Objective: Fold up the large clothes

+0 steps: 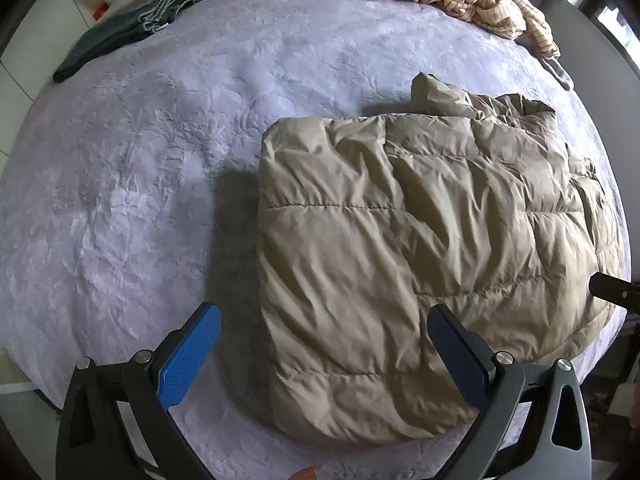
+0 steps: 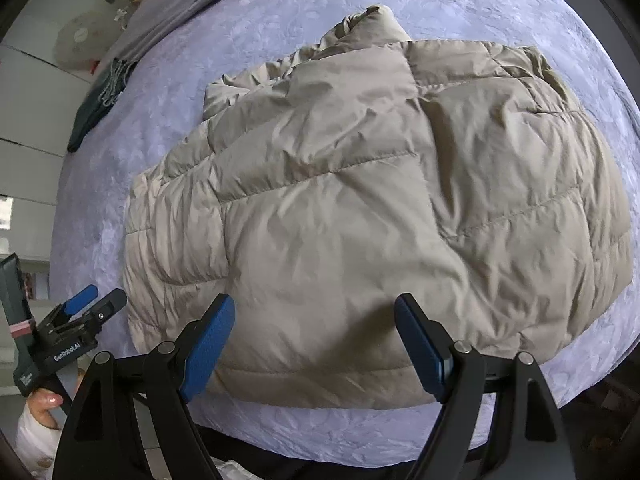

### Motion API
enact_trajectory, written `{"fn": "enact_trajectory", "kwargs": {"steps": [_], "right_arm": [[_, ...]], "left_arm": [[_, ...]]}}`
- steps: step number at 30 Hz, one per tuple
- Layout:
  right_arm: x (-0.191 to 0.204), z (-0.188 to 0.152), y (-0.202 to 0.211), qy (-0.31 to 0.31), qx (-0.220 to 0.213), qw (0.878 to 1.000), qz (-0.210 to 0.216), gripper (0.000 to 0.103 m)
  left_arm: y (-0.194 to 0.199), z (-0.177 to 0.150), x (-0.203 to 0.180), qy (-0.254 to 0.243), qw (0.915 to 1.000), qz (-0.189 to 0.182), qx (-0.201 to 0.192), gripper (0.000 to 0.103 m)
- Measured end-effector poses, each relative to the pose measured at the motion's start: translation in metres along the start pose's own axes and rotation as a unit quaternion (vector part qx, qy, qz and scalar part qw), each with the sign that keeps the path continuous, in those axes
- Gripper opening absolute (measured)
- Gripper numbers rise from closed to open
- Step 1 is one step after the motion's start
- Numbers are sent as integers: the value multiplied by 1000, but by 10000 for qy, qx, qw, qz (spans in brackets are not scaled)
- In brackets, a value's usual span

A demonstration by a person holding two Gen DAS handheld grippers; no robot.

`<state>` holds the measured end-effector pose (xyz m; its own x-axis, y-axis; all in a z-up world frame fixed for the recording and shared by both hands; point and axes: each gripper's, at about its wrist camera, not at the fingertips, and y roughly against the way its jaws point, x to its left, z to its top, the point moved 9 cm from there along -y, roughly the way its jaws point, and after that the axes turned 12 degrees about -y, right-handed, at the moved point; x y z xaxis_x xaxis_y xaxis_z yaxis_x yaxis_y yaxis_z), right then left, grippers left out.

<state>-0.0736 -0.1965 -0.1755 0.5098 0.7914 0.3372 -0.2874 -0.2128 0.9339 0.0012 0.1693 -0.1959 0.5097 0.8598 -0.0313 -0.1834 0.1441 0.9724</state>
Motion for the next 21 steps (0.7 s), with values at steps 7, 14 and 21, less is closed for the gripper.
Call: {"fn": "enact_trajectory", "kwargs": {"steps": [7, 14, 21], "right_arm": [[22, 0, -8, 16, -104, 9999, -42, 103], [33, -5, -20, 105, 81, 9997, -228, 103], [26, -2, -24, 228, 225, 9992, -247, 103]], "left_arm": [[-6, 5, 12, -31, 9999, -163, 25, 103], [-14, 8, 18, -42, 9997, -258, -16, 103], [-39, 3, 32, 674, 9793, -1905, -65, 103]]}}
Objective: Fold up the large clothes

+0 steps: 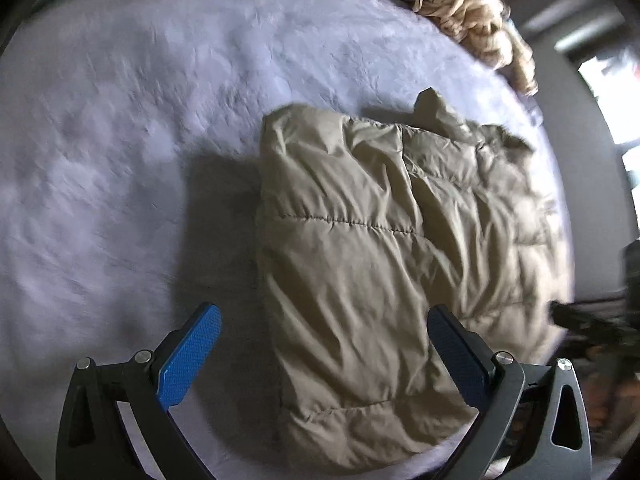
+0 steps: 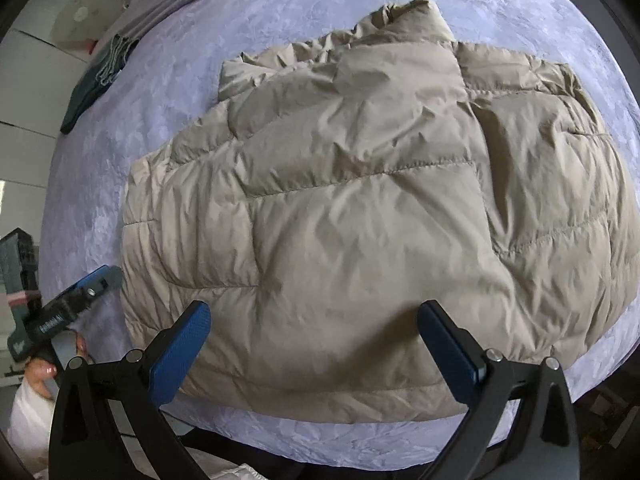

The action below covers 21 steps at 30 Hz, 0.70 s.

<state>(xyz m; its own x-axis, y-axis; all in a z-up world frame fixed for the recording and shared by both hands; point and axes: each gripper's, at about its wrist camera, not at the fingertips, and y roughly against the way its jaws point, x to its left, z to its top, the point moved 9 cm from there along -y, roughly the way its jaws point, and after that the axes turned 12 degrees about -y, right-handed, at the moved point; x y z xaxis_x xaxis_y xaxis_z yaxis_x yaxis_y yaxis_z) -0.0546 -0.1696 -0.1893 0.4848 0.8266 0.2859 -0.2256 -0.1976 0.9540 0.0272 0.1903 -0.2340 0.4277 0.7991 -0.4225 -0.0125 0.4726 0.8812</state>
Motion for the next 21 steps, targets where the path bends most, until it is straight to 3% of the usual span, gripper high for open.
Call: {"fn": "enact_trajectory", "kwargs": {"steps": [4, 8, 12, 14, 16, 17, 18, 20, 21], "right_arm": [[-6, 3, -8, 6, 213, 9998, 40, 103], [-8, 5, -15, 60, 318, 9995, 43, 103], [-7, 6, -16, 167, 376, 9992, -12, 103], [-7, 8, -12, 205, 365, 9991, 21, 103], [-7, 13, -6, 255, 277, 9993, 39, 103], [-8, 16, -3, 268, 205, 9994, 34, 103], [-10, 21, -1, 263, 98, 9996, 27, 103], [-14, 29, 3, 195, -86, 9998, 50, 102], [-15, 35, 6, 141, -228, 9996, 126, 87]], "left_arm": [[-26, -8, 6, 417, 9940, -989, 185, 103], [-57, -4, -11, 405, 9849, -1628, 423, 103], [-88, 5, -33, 218, 9819, -1758, 669, 103], [-95, 6, -39, 137, 9834, -1653, 733, 102], [-95, 5, -44, 1, 9837, -1642, 737, 73], [-92, 3, -50, 23, 9785, -1912, 775, 46], [-87, 3, -53, 156, 9747, -2094, 769, 36], [-77, 4, -57, 151, 9757, -2068, 702, 28], [-70, 5, -61, 147, 9771, -2013, 674, 26]]}}
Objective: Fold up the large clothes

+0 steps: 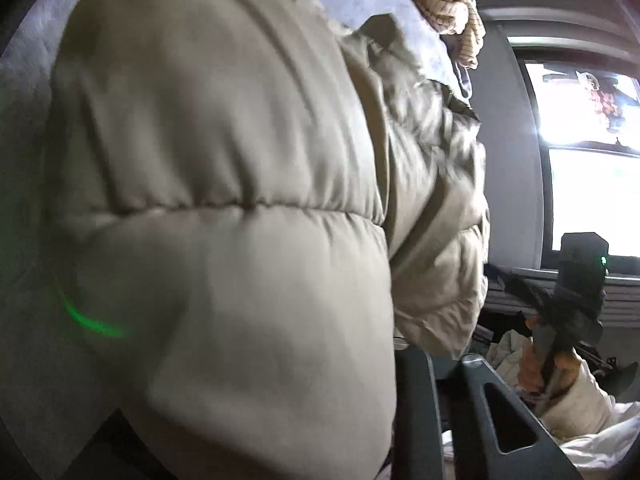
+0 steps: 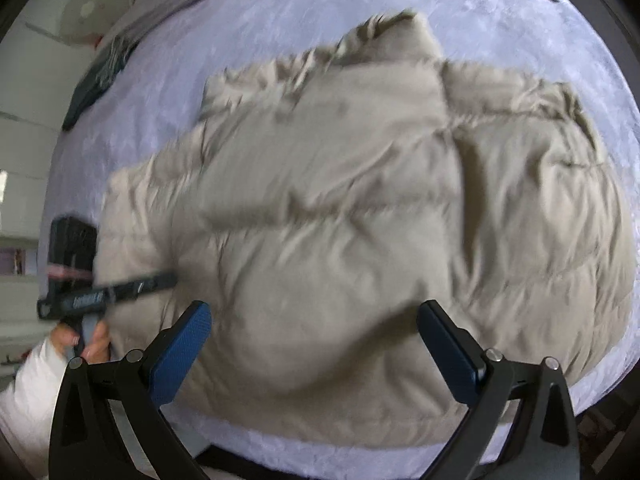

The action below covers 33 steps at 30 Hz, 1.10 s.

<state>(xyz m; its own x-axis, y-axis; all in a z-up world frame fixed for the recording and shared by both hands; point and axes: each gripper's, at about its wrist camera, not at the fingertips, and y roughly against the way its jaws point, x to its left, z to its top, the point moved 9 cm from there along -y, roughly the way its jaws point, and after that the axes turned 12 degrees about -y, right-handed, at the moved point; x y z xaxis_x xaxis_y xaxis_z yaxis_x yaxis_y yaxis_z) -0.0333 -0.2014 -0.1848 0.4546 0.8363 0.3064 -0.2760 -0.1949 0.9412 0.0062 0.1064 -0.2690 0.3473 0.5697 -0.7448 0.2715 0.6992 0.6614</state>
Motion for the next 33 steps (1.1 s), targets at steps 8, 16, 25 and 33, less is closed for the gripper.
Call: {"fn": "enact_trajectory", "kwargs": {"steps": [8, 16, 25, 33], "right_arm": [[-7, 39, -32, 230, -459, 9986, 114, 7], [-33, 64, -71, -326, -206, 9956, 849, 1], [-50, 68, -78, -871, 353, 9819, 1646, 0], [-144, 52, 8, -1389, -355, 9697, 1977, 3]], "left_arm": [[38, 14, -84, -293, 9987, 375, -196, 25], [31, 48, -204, -689, 9952, 677, -188, 25], [-30, 79, -284, -1056, 9863, 1256, 162, 32], [-92, 104, -345, -1442, 9877, 452, 399, 80]]}}
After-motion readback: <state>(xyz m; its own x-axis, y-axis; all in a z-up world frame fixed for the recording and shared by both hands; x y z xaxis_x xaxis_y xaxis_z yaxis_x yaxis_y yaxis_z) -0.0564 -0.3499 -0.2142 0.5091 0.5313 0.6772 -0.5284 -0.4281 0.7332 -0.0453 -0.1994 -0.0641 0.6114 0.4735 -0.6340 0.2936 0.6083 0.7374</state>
